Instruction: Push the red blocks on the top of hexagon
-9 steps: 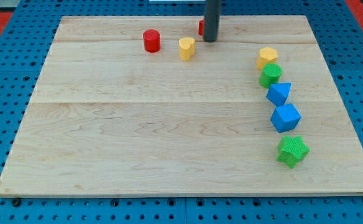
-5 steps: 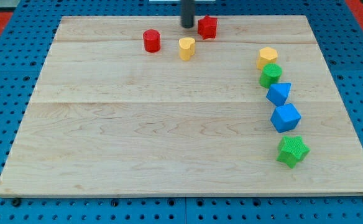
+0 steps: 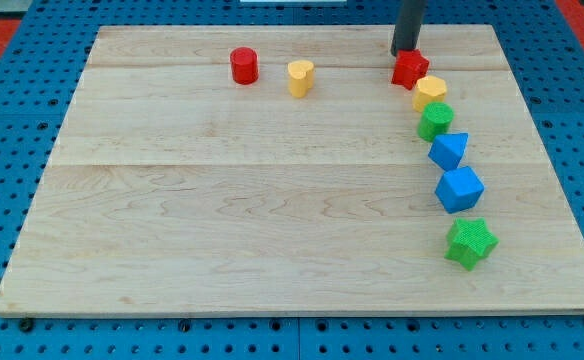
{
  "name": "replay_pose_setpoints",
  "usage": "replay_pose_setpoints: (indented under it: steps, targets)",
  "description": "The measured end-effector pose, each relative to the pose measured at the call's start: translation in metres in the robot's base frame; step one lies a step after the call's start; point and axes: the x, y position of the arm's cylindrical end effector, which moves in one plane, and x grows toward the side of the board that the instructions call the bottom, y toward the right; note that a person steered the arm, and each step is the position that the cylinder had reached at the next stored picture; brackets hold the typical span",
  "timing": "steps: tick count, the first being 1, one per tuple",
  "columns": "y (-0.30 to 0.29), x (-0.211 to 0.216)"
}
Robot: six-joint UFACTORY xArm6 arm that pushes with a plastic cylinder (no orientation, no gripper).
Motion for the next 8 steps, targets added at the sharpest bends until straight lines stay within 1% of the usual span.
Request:
replay_pose_setpoints:
  steps: [1,2,3,4,7,8]
  targets:
    - [-0.049,-0.009]
    - [-0.057,0.0]
    - [-0.057,0.019]
    - [-0.05,0.024]
    - [0.002,0.023]
    - [-0.046,0.015]
